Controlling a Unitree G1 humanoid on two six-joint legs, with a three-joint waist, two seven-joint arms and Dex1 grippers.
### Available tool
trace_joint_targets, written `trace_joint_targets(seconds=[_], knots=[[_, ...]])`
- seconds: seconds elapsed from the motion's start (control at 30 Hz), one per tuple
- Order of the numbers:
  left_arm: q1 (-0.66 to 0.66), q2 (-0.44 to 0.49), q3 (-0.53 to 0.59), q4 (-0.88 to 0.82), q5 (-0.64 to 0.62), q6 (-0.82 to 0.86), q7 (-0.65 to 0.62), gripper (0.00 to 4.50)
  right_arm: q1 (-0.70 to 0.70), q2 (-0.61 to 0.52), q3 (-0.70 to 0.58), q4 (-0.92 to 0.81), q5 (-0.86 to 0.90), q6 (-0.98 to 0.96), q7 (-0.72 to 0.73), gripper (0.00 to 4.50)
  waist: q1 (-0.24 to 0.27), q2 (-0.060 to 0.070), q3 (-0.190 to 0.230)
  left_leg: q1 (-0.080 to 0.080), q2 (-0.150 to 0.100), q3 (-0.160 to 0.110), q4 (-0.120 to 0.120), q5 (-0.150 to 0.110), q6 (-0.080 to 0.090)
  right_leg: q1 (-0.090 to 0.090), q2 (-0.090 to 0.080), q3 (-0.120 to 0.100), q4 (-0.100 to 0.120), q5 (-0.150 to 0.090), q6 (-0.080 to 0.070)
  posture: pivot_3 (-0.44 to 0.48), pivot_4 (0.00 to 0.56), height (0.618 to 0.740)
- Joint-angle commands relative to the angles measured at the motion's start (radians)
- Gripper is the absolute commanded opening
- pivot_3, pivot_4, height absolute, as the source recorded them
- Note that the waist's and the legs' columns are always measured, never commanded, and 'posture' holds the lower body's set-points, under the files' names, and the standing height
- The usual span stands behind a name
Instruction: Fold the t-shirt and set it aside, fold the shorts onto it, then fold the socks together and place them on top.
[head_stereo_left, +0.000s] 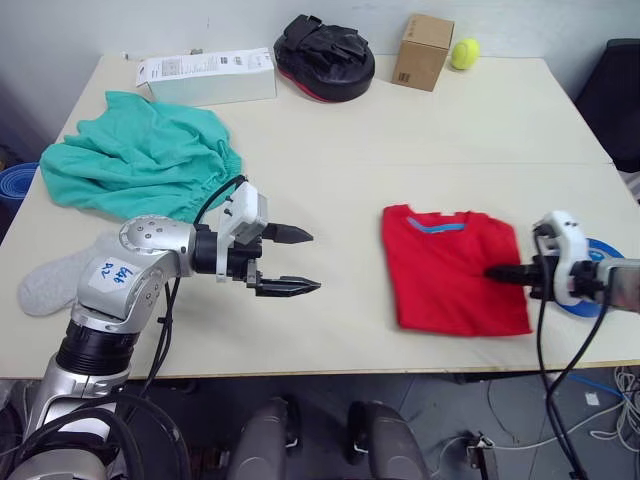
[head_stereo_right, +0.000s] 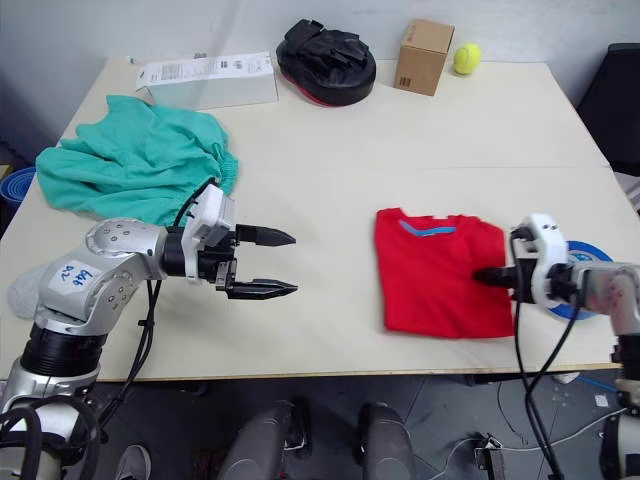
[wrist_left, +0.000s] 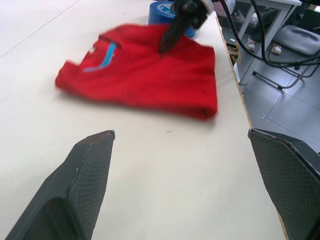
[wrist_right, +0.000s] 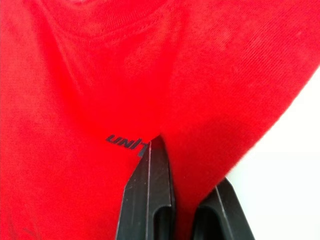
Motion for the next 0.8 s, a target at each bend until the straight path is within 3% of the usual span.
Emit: trace_joint_targets(seconds=[0.03,0.27,0.53,0.8], knots=[[-0.001,0.003,0.01,-0.013,-0.001,-0.022,-0.003,4.5,-0.049,-0.042,0.038,0.158,-0.11,-0.155,0.053,0.07,-0.001,0.0,0.0,0.0,0.0,0.0,0.0,0.0,0.0,0.0,0.0,0.0,0.0,0.0,0.0,0.0,0.15,0.74],[-0.003,0.004,0.013,-0.012,0.003,-0.027,-0.004,4.5,-0.151,-0.039,0.117,0.401,-0.278,-0.401,0.113,0.07,-0.002,0.0,0.0,0.0,0.0,0.001,0.001,0.001,0.0,0.0,0.0,0.0,0.0,0.0,0.0,0.0,0.15,0.74],[0.004,0.005,0.017,-0.019,0.004,-0.024,0.002,4.5,-0.184,0.031,0.102,0.373,-0.292,-0.42,0.162,0.07,-0.002,0.001,0.0,0.0,0.0,0.0,0.002,0.001,0.0,0.001,0.0,0.0,0.001,0.0,0.0,0.0,0.15,0.74],[-0.011,0.004,0.017,-0.006,0.006,-0.026,0.0,4.5,-0.233,0.081,0.083,0.441,-0.322,-0.421,0.103,0.07,-0.025,0.0,0.0,0.002,0.001,-0.001,0.002,0.002,-0.001,0.001,0.0,0.0,0.006,0.0,0.0,0.0,0.15,0.74]])
